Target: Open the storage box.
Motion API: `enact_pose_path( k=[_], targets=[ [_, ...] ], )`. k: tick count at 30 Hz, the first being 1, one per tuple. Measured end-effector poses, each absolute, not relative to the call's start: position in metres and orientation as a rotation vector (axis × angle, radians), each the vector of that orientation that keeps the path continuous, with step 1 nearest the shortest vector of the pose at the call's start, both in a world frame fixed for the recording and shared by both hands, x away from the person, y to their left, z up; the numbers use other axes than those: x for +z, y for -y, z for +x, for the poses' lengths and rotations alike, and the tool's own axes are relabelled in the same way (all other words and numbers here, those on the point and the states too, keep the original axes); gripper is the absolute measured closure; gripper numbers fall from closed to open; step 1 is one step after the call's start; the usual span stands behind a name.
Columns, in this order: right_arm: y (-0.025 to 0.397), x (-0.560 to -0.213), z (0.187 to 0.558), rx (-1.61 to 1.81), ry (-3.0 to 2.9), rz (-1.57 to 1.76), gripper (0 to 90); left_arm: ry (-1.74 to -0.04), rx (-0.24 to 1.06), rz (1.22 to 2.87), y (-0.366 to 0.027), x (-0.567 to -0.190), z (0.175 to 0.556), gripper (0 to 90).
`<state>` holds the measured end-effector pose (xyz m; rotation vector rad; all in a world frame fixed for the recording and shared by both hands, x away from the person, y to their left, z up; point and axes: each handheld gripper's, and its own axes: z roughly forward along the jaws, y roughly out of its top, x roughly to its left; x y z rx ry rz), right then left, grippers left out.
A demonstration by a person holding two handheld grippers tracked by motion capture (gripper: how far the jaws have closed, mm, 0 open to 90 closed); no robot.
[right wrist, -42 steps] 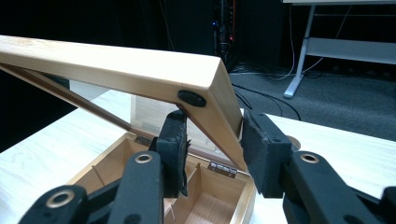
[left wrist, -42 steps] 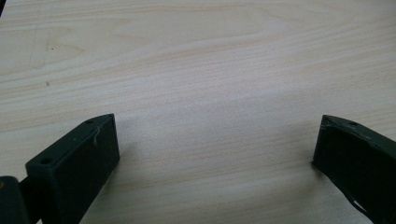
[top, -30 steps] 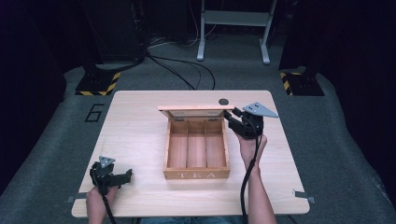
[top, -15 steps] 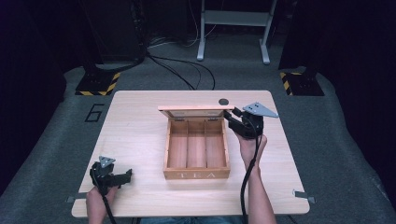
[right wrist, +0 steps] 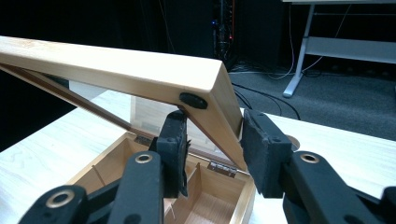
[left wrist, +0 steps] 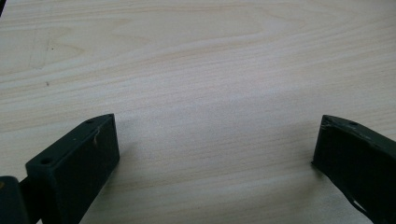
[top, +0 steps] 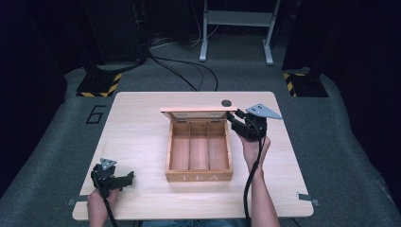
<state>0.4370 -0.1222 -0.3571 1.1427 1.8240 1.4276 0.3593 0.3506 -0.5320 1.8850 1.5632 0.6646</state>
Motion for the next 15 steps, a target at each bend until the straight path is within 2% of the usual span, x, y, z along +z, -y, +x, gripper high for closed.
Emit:
enact_pose_path(
  k=[15],
  targets=[
    [0.1233, -0.3578, 0.4323, 1.437, -1.833, 1.141, 60.3, -1.561, 0.667, 1.885, -0.3508, -0.5320, 0.3596, 0.2]
  ],
)
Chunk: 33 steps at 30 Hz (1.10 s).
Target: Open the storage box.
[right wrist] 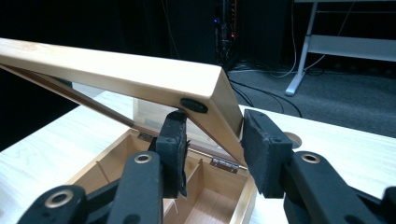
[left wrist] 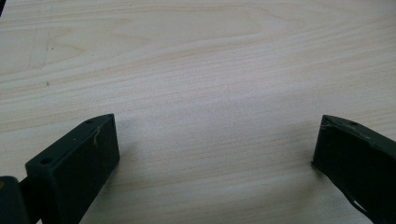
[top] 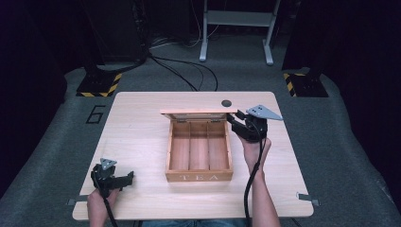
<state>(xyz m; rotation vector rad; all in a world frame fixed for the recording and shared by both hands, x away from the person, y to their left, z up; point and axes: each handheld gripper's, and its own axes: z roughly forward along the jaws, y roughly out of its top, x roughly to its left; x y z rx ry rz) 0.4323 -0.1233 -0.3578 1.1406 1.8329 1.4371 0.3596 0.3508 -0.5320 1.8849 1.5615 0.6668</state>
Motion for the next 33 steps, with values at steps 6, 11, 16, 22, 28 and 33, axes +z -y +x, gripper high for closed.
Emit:
enact_pose_path(
  k=[6, 11, 16, 22, 28, 33],
  targets=[
    [0.124, -0.362, 0.426, 1.448, -1.833, 1.141, 59.7, -1.561, 0.667, 1.885, -0.351, -0.532, 0.360, 0.2],
    [0.125, -0.366, 0.422, 1.446, -1.842, 1.127, 59.4, -1.561, 0.667, 1.885, -0.351, -0.532, 0.360, 0.2],
    [0.126, -0.369, 0.417, 1.443, -1.852, 1.122, 58.3, -1.561, 0.667, 1.885, -0.351, -0.532, 0.360, 0.2],
    [0.126, -0.375, 0.409, 1.437, -1.869, 1.122, 57.8, -1.561, 0.666, 1.885, -0.351, -0.532, 0.360, 0.2],
    [0.127, -0.385, 0.399, 1.443, -1.878, 1.129, 57.4, -1.566, 0.667, 1.874, -0.350, -0.532, 0.360, 0.2],
    [0.128, -0.395, 0.391, 1.438, -1.890, 1.127, 57.2, -1.565, 0.668, 1.874, -0.350, -0.532, 0.360, 0.2]
  ],
)
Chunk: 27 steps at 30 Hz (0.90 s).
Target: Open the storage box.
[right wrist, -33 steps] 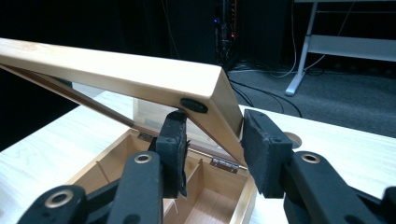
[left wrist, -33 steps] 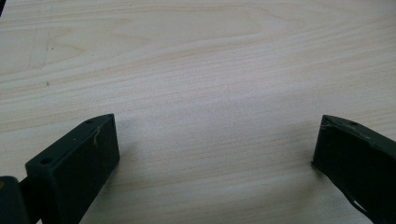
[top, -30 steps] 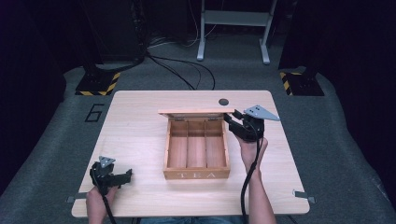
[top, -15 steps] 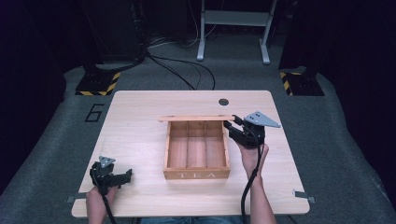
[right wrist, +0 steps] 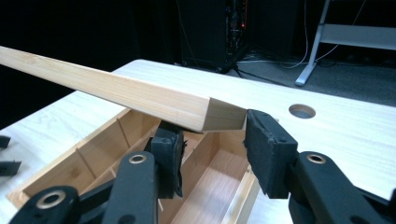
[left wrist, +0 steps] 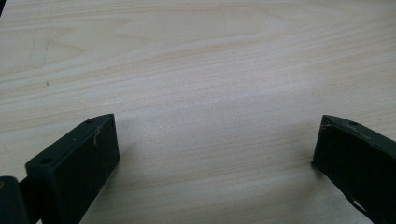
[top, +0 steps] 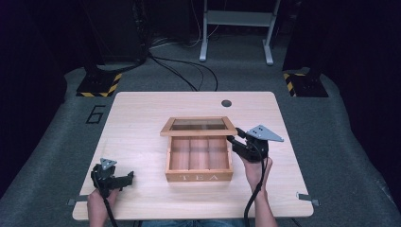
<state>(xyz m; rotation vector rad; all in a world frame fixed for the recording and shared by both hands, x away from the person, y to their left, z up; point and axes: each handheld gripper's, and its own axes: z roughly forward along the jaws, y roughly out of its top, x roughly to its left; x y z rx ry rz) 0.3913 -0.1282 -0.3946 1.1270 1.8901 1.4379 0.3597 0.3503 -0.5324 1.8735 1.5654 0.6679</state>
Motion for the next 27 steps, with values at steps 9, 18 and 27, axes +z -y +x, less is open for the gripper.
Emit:
enact_pose_path(
  k=[9, 18, 27],
  targets=[
    [0.130, -0.410, 0.381, 1.437, -1.903, 1.137, 57.0, -1.566, 0.667, 1.874, -0.350, -0.532, 0.360, 0.2],
    [0.130, -0.426, 0.372, 1.437, -1.912, 1.145, 57.2, -1.565, 0.664, 1.876, -0.350, -0.532, 0.360, 0.2],
    [0.130, -0.441, 0.365, 1.422, -1.926, 1.142, 57.1, -1.566, 0.667, 1.874, -0.350, -0.532, 0.360, 0.2]
  ],
)
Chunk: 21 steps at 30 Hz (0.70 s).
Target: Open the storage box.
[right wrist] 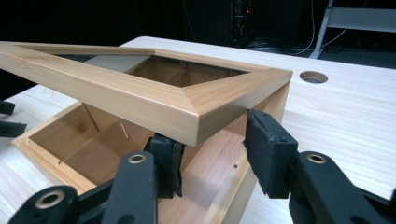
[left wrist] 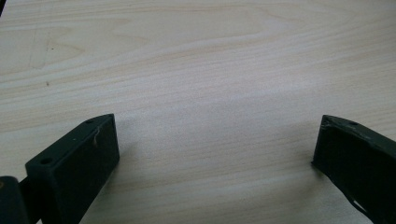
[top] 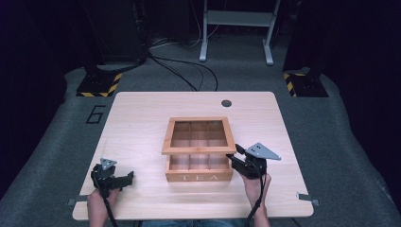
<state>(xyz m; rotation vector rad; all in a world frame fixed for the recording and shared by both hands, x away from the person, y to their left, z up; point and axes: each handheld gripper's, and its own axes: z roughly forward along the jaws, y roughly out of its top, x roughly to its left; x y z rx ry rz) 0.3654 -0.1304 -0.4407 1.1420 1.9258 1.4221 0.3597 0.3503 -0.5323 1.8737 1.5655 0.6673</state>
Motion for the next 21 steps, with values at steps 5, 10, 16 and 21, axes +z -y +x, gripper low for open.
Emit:
enact_pose_path(
  k=[5, 10, 16, 21],
  targets=[
    [0.130, -0.454, 0.361, 1.407, -1.958, 1.156, 57.8, -1.565, 0.668, 1.873, -0.350, -0.532, 0.360, 0.2],
    [0.130, -0.467, 0.358, 1.393, -1.983, 1.192, 57.8, -1.566, 0.661, 1.878, -0.350, -0.532, 0.360, 0.2],
    [0.130, -0.475, 0.356, 1.356, -2.004, 1.203, 58.4, -1.565, 0.669, 1.874, -0.350, -0.532, 0.360, 0.2],
    [0.131, -0.477, 0.353, 1.343, -2.000, 1.212, 58.4, -1.565, 0.668, 1.874, -0.350, -0.532, 0.360, 0.2]
  ],
)
